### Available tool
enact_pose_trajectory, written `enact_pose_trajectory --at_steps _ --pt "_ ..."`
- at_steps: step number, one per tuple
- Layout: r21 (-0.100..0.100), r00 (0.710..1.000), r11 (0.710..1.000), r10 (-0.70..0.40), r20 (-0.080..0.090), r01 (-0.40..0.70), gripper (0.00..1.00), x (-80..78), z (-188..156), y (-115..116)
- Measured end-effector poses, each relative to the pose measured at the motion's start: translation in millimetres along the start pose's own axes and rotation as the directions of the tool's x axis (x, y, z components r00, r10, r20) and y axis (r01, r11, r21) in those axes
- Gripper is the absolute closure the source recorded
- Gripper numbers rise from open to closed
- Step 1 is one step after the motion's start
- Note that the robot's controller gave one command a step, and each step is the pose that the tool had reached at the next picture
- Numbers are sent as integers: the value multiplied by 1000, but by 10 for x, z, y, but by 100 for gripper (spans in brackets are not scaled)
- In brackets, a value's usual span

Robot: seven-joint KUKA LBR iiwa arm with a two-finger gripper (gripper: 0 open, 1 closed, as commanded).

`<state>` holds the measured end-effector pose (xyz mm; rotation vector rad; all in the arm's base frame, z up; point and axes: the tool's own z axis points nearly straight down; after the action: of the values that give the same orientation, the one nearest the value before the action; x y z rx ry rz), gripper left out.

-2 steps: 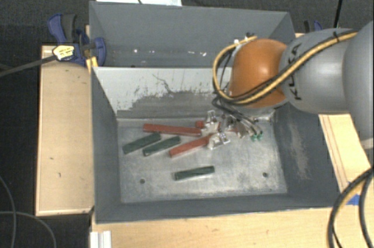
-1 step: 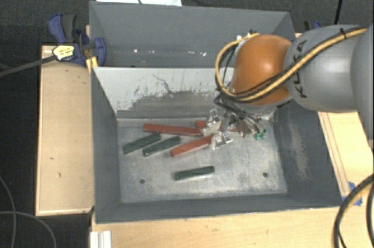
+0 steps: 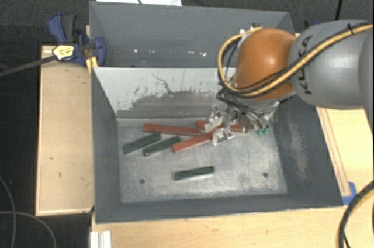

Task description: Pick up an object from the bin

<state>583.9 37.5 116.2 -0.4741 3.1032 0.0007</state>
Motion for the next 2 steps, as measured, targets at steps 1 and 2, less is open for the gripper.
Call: enact_pose_trajectory --at_steps 1,2 --pt "-1 1000 1000 1 -4 -1 100 10 -153 3" --pt "0 1000 1000 2 -2 -2 100 9 -350 4"
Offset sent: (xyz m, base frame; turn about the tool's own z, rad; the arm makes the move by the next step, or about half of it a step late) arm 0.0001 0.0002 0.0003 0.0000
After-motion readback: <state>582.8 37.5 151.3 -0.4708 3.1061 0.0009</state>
